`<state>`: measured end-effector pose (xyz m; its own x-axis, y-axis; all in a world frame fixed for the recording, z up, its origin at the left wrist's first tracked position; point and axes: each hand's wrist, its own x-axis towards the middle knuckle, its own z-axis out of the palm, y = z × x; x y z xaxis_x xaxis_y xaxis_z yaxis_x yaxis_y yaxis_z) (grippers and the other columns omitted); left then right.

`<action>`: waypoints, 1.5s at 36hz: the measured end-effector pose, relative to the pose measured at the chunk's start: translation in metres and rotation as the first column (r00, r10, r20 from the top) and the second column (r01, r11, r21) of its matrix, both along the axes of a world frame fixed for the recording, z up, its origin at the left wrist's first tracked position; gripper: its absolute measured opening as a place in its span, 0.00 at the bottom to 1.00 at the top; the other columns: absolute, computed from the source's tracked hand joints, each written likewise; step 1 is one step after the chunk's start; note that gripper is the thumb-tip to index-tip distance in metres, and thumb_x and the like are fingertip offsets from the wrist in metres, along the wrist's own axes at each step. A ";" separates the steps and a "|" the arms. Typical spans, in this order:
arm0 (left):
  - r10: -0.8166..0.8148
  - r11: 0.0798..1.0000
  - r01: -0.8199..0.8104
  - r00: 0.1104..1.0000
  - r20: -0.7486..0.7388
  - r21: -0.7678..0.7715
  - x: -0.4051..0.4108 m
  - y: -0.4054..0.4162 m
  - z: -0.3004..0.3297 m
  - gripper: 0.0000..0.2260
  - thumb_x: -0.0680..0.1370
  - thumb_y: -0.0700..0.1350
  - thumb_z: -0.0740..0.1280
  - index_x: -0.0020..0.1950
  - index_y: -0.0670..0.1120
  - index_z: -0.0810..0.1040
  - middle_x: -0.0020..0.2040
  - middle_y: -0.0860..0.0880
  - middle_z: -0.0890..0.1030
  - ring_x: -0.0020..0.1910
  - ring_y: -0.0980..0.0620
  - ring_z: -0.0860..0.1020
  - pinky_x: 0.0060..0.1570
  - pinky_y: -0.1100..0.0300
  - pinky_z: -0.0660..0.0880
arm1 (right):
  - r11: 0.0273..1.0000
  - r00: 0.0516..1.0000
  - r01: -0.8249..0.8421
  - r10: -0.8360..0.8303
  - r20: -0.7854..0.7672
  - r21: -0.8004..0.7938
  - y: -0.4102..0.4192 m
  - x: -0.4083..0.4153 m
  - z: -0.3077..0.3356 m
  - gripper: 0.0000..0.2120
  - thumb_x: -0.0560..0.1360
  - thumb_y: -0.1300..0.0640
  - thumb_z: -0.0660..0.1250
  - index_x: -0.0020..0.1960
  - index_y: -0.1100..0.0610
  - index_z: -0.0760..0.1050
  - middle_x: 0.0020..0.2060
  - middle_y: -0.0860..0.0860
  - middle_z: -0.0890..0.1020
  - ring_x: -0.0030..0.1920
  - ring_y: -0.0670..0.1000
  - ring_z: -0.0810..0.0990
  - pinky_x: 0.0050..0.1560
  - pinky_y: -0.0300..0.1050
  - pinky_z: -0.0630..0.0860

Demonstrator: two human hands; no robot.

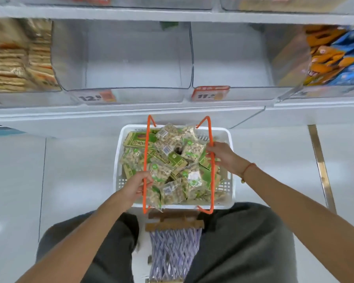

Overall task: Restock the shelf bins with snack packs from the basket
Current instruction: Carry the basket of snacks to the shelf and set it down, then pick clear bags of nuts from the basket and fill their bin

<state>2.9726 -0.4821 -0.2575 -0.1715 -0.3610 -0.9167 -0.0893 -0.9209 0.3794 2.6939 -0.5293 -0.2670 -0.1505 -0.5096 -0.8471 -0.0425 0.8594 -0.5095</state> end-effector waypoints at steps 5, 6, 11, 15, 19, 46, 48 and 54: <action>-0.003 0.999 0.001 0.998 -0.058 -0.043 -0.008 0.009 -0.039 0.08 0.73 0.45 0.69 0.50 0.46 0.75 0.49 0.46 0.79 0.51 0.48 0.80 0.50 0.54 0.75 | 0.992 0.997 -0.073 0.069 -0.044 -0.100 0.001 -0.009 -0.022 0.11 0.79 0.66 0.61 0.61 0.61 0.72 0.38 0.52 0.75 0.36 0.48 0.76 0.37 0.40 0.77; -0.013 0.999 0.009 0.998 -0.067 -0.046 -0.007 0.009 -0.043 0.11 0.74 0.47 0.68 0.54 0.45 0.75 0.50 0.46 0.80 0.52 0.47 0.81 0.50 0.53 0.76 | 0.987 0.996 -0.088 0.083 -0.044 -0.133 0.004 -0.012 -0.026 0.11 0.79 0.66 0.60 0.61 0.61 0.72 0.38 0.52 0.75 0.36 0.48 0.76 0.37 0.39 0.78; -0.134 0.982 0.120 0.987 -0.091 -0.144 0.001 -0.001 -0.059 0.17 0.71 0.55 0.66 0.53 0.45 0.76 0.49 0.46 0.83 0.48 0.47 0.83 0.44 0.55 0.80 | 0.941 0.986 -0.166 0.164 -0.030 -0.297 0.013 -0.028 -0.041 0.07 0.80 0.63 0.61 0.56 0.62 0.74 0.37 0.53 0.77 0.34 0.49 0.79 0.34 0.37 0.78; -0.030 0.899 0.056 0.997 0.066 -0.435 -0.002 -0.027 -0.074 0.07 0.76 0.48 0.68 0.49 0.45 0.76 0.38 0.48 0.80 0.31 0.53 0.80 0.38 0.56 0.78 | 0.872 0.947 -0.322 0.291 -0.138 -0.369 0.006 -0.028 -0.055 0.08 0.79 0.61 0.63 0.57 0.60 0.73 0.37 0.53 0.78 0.35 0.50 0.79 0.40 0.41 0.79; 0.171 0.692 0.123 0.930 0.327 -0.711 -0.006 -0.057 -0.104 0.09 0.78 0.47 0.66 0.54 0.45 0.73 0.37 0.48 0.74 0.29 0.51 0.74 0.38 0.52 0.78 | 0.732 0.831 -0.537 0.374 -0.412 -0.419 -0.014 -0.022 -0.071 0.18 0.79 0.59 0.63 0.67 0.56 0.64 0.45 0.52 0.76 0.41 0.56 0.79 0.47 0.53 0.78; 0.003 0.576 0.814 0.085 0.996 -0.071 0.047 -0.062 -0.170 0.16 0.79 0.40 0.56 0.66 0.45 0.65 0.58 0.46 0.73 0.56 0.42 0.77 0.49 0.54 0.72 | 0.762 0.229 -0.642 0.300 -0.926 0.088 -0.004 -0.109 -0.133 0.14 0.78 0.60 0.56 0.63 0.59 0.67 0.57 0.59 0.77 0.55 0.62 0.77 0.49 0.48 0.70; -0.013 0.593 0.803 0.080 0.997 -0.057 0.043 -0.065 -0.171 0.15 0.80 0.41 0.57 0.66 0.44 0.66 0.60 0.45 0.73 0.58 0.42 0.76 0.51 0.54 0.71 | 0.762 0.194 -0.638 0.302 -0.933 0.114 0.000 -0.109 -0.142 0.14 0.79 0.62 0.55 0.64 0.59 0.65 0.57 0.59 0.77 0.55 0.61 0.77 0.45 0.46 0.68; -0.075 0.587 0.808 0.111 0.991 -0.046 0.052 -0.070 -0.195 0.14 0.79 0.41 0.55 0.65 0.44 0.66 0.58 0.45 0.73 0.58 0.42 0.75 0.52 0.53 0.71 | 0.701 0.173 -0.676 0.450 -0.876 0.227 0.007 -0.121 -0.174 0.19 0.79 0.60 0.53 0.69 0.57 0.61 0.59 0.59 0.76 0.58 0.61 0.76 0.51 0.49 0.73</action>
<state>3.0247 -0.5519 -0.4523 0.2191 -0.9381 -0.2684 -0.9737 -0.2278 0.0013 2.5729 -0.5224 -0.4410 -0.2878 -0.8936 -0.3444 -0.9534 0.3013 0.0149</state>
